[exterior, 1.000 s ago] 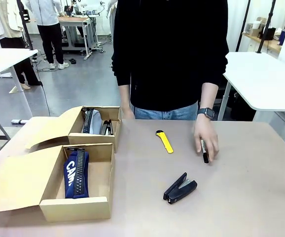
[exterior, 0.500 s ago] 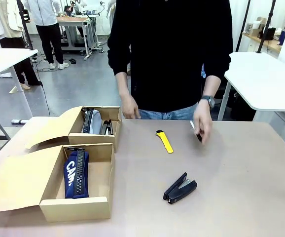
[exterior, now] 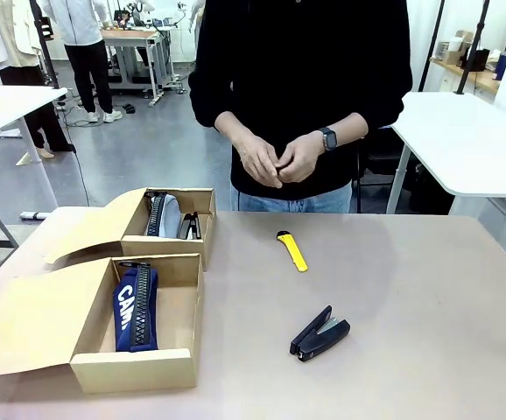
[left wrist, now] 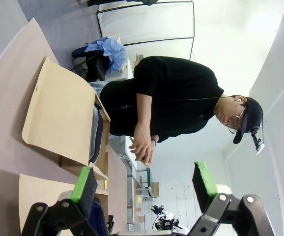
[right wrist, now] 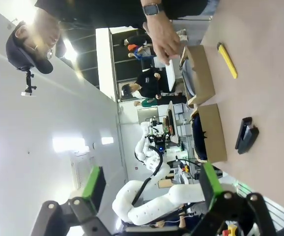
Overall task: Place items inside the box.
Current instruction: Pick up a Pencil pouch or Stapler and place it inside the Mailer Box closest to the robot.
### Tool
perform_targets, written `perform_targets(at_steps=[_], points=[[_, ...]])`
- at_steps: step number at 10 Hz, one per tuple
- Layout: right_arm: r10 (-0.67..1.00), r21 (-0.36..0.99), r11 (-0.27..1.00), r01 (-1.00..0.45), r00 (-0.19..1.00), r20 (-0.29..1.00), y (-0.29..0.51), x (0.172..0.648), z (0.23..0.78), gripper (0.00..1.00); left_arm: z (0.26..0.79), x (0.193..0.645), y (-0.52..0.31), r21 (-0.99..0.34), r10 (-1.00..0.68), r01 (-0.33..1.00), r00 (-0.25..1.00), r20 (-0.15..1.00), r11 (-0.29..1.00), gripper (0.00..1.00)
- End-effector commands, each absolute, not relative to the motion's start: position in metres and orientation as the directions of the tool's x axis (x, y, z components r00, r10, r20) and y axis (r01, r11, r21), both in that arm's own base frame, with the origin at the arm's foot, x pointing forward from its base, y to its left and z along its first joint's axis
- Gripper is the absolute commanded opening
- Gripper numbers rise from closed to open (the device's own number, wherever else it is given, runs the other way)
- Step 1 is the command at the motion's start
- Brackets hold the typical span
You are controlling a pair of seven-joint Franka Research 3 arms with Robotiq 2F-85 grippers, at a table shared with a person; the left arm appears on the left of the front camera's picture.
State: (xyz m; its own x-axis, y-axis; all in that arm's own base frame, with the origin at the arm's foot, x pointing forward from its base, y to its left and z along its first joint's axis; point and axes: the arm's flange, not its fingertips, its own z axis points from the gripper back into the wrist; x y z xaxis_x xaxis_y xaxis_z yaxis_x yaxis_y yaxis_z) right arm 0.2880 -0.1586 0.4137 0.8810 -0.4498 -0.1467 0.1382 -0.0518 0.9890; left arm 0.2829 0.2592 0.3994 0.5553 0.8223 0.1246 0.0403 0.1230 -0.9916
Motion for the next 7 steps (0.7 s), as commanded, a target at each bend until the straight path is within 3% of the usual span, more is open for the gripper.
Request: perform_targets(at_steps=[1, 2, 3, 4, 5, 6, 7], points=[[-0.370, 0.984, 0.176, -0.012, 0.926, 0.077, -0.126, 0.298, 0.423, 1.00, 0.400, 0.282, 0.257, -0.991, 0.823, 0.061, 0.552, 0.132, 0.118, 1.00], [-0.247, 0.926, 0.347, -0.146, 0.939, 0.241, -0.081, 0.325, 0.433, 1.00, 0.400, 0.282, 0.257, -0.991, 0.823, 0.061, 0.552, 0.132, 0.118, 1.00], [-0.128, 0.792, 0.505, -0.344, 0.877, 0.463, -0.023, 0.360, 0.438, 1.00, 0.400, 0.282, 0.257, -0.991, 0.823, 0.061, 0.552, 0.132, 0.118, 1.00], [0.003, 0.581, 0.619, -0.528, 0.742, 0.670, 0.021, 0.380, 0.435, 1.00, 0.400, 0.282, 0.257, -0.991, 0.823, 0.061, 0.552, 0.132, 0.118, 1.00], [0.163, 0.441, 0.561, -0.700, 0.616, 0.771, 0.064, 0.384, 0.432, 1.00, 0.400, 0.282, 0.257, -0.991, 0.823, 0.061, 0.552, 0.132, 0.118, 1.00], [0.324, 0.410, 0.505, -0.760, 0.607, 0.725, 0.098, 0.381, 0.423, 1.00, 0.400, 0.282, 0.257, -0.991, 0.823, 0.061, 0.552, 0.132, 0.118, 1.00], [0.428, 0.483, 0.409, -0.774, 0.631, 0.648, 0.120, 0.373, 0.418, 1.00, 0.400, 0.282, 0.257, -0.991, 0.823, 0.061, 0.552, 0.132, 0.118, 1.00]])
